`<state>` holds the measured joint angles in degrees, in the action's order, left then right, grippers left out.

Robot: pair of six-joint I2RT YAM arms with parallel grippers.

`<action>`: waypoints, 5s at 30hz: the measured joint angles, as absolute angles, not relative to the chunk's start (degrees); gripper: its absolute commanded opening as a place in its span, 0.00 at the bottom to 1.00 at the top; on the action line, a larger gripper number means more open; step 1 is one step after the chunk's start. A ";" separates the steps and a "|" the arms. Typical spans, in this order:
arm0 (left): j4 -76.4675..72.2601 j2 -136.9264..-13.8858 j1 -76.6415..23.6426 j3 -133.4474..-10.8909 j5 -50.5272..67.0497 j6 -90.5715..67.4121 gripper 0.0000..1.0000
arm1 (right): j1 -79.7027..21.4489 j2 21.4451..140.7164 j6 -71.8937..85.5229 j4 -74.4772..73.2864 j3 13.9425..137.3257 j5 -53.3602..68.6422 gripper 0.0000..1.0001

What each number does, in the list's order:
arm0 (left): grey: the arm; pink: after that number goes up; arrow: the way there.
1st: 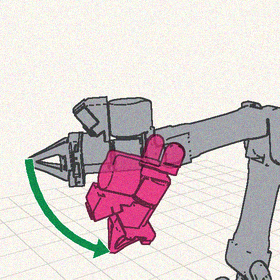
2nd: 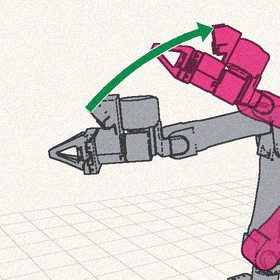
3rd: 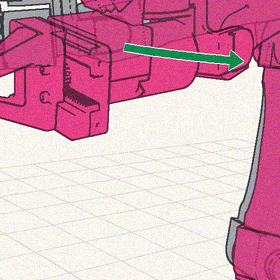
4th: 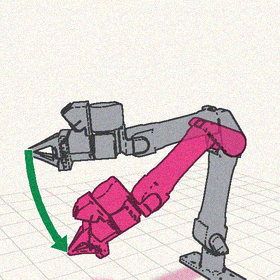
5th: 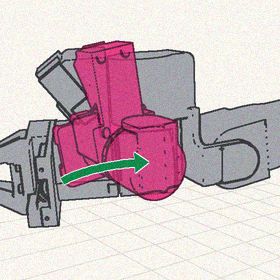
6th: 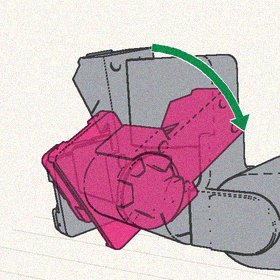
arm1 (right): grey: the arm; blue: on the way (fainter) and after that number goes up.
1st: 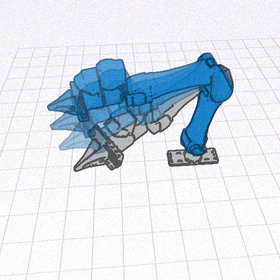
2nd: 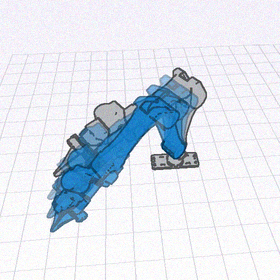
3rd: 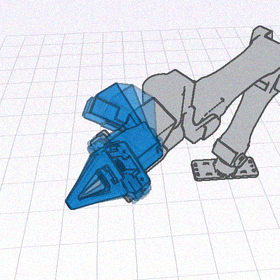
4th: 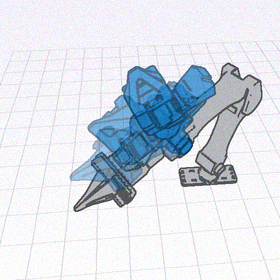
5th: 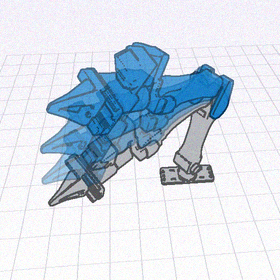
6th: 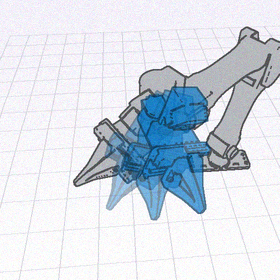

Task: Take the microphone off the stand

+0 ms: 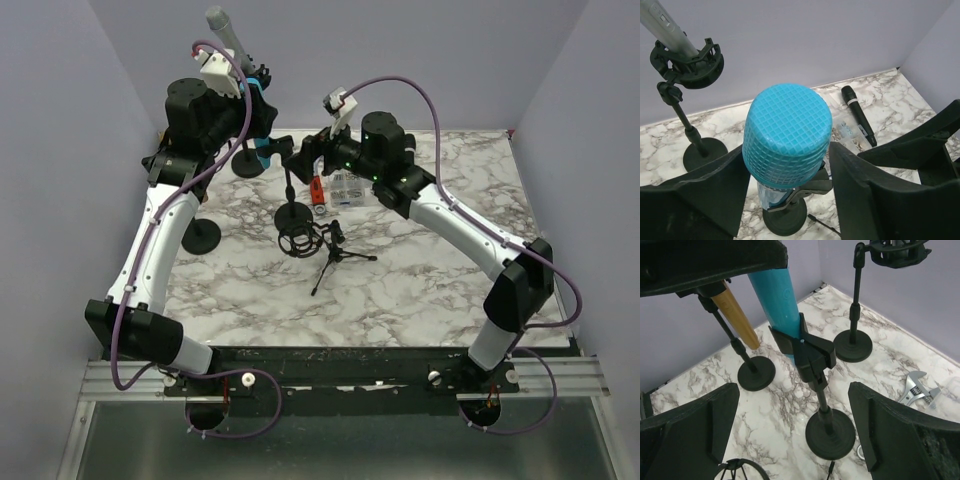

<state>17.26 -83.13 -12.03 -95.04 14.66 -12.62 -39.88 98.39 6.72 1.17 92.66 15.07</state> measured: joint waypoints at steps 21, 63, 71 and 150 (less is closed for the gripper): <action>17.63 -84.47 -10.46 -95.24 15.73 -12.10 0.00 | -37.50 111.87 -0.75 0.05 107.46 25.63 0.83; 23.75 -62.63 -9.02 -92.31 2.37 -12.23 0.00 | -36.80 115.74 -3.07 -6.22 111.55 27.73 0.45; 19.40 -55.48 -9.13 -86.52 6.31 -15.22 0.00 | -37.87 114.67 -2.04 -7.84 110.37 24.36 1.00; -6.66 -67.66 -10.83 -70.41 48.40 -51.33 0.99 | -13.54 109.06 6.55 4.69 75.59 -24.95 0.00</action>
<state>-6.66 -67.66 -10.83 -70.41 48.40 -51.33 -13.54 109.06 6.55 4.69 75.59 -24.95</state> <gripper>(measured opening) 0.983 0.384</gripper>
